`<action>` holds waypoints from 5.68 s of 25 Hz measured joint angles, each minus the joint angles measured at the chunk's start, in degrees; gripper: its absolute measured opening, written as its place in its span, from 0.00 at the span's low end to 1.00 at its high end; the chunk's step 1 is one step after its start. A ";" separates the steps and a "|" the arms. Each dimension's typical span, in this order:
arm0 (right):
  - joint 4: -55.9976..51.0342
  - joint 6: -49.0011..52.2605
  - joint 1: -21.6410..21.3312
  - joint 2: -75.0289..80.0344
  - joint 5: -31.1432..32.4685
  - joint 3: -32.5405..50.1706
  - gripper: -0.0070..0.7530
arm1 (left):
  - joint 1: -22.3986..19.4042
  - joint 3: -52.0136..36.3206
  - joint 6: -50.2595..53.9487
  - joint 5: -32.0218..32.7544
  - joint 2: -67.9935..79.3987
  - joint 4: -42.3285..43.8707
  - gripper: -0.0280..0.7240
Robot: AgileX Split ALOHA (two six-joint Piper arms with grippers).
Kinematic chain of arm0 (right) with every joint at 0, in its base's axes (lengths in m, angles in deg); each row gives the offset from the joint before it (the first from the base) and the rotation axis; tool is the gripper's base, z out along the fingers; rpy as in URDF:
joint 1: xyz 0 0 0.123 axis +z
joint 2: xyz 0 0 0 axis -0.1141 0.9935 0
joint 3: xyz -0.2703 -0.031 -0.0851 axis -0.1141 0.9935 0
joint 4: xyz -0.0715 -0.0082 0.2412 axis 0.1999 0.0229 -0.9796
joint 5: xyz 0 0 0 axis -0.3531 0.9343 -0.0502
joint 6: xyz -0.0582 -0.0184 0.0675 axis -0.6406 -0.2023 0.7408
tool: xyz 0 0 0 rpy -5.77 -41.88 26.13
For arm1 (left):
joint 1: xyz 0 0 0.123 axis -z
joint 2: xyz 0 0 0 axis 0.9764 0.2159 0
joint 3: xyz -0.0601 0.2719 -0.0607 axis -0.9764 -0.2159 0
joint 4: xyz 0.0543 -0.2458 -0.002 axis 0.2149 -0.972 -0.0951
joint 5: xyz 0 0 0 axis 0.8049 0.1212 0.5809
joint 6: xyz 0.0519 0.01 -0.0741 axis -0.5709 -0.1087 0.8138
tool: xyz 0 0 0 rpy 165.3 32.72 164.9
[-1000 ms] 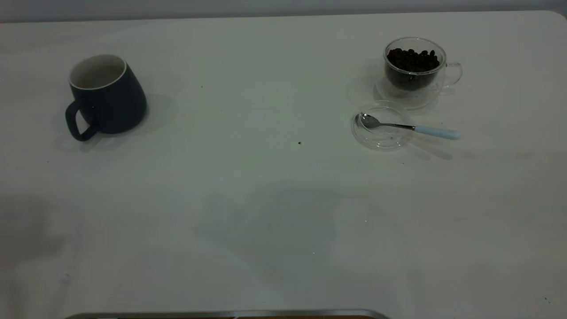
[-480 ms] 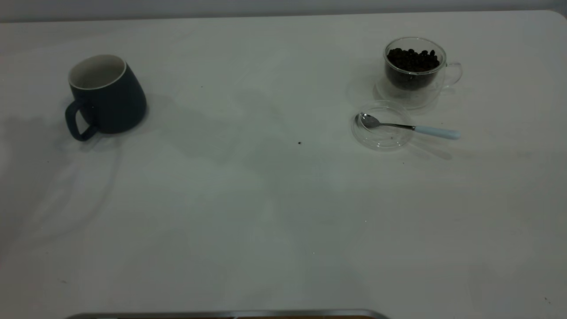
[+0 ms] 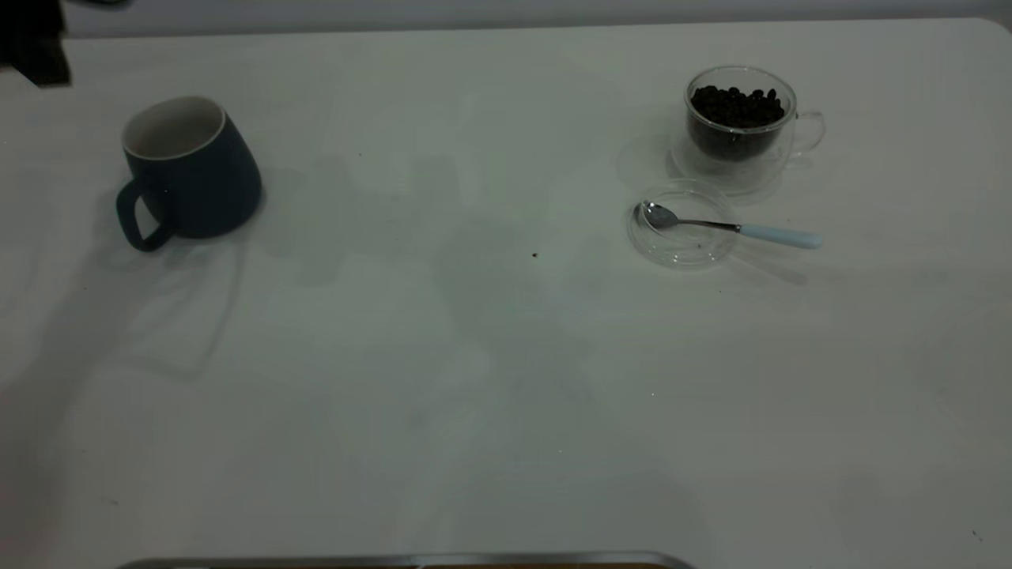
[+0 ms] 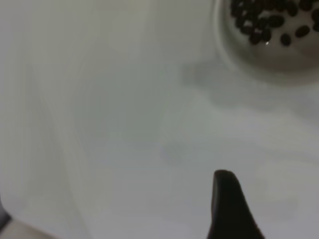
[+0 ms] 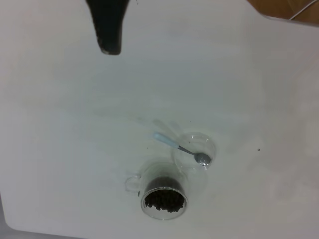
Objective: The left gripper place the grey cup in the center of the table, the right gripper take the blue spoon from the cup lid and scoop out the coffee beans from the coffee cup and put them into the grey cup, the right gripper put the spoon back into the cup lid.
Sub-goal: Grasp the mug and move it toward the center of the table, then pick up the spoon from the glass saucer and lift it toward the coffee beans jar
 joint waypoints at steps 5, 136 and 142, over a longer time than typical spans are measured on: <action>0.00 0.00 0.00 0.00 0.00 0.00 0.77 | 0.72 0.33 2.81 -0.46 4.81 7.71 0.70; 0.00 0.00 0.00 0.00 0.00 0.00 0.77 | -4.08 -49.53 53.45 35.01 -119.96 -23.15 0.70; 0.00 0.00 0.00 0.00 0.00 0.00 0.77 | -4.08 -49.53 53.45 35.13 -119.96 -23.15 0.70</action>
